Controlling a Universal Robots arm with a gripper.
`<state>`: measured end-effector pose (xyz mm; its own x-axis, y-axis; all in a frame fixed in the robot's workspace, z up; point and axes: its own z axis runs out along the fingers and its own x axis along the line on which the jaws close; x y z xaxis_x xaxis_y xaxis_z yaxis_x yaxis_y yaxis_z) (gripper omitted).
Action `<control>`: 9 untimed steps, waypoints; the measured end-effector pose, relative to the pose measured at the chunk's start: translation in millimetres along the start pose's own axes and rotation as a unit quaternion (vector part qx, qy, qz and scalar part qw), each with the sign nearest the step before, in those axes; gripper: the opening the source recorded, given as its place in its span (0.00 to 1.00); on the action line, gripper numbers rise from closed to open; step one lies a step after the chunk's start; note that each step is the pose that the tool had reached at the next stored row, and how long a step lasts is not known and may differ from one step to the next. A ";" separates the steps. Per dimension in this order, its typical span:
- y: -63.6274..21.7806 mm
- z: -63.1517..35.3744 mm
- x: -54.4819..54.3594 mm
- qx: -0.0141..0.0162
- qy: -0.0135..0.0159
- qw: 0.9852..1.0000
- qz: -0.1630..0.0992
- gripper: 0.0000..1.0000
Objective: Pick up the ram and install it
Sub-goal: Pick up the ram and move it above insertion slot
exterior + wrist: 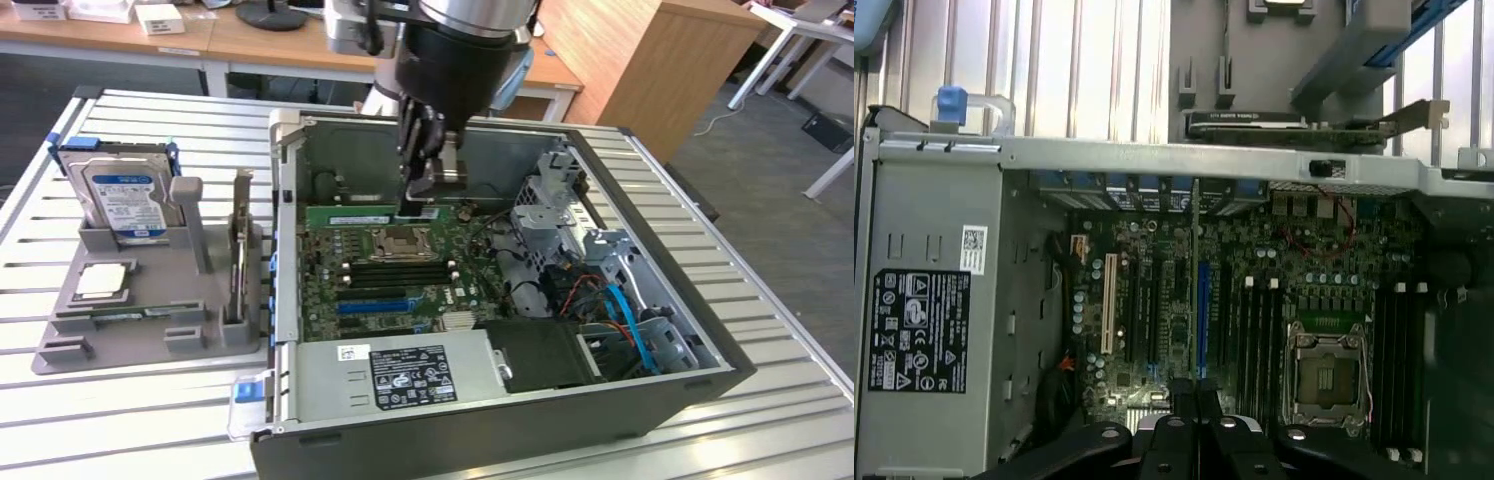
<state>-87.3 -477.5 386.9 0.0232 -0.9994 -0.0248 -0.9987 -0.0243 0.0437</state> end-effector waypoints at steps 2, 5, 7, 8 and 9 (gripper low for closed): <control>-7.3 -0.3 0.1 0.000 0.000 1.000 0.000 0.12; -17.7 -0.8 0.1 0.000 0.000 1.000 0.000 0.12; -23.4 -1.0 0.0 0.000 0.000 1.000 0.000 0.12; -26.1 -1.2 0.0 0.000 0.000 1.000 0.000 0.12; -29.0 -1.3 0.0 0.000 0.000 1.000 0.000 0.12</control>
<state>-58.3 -476.8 386.9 0.0233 -0.9994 -0.0249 -0.9987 -0.0244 0.0437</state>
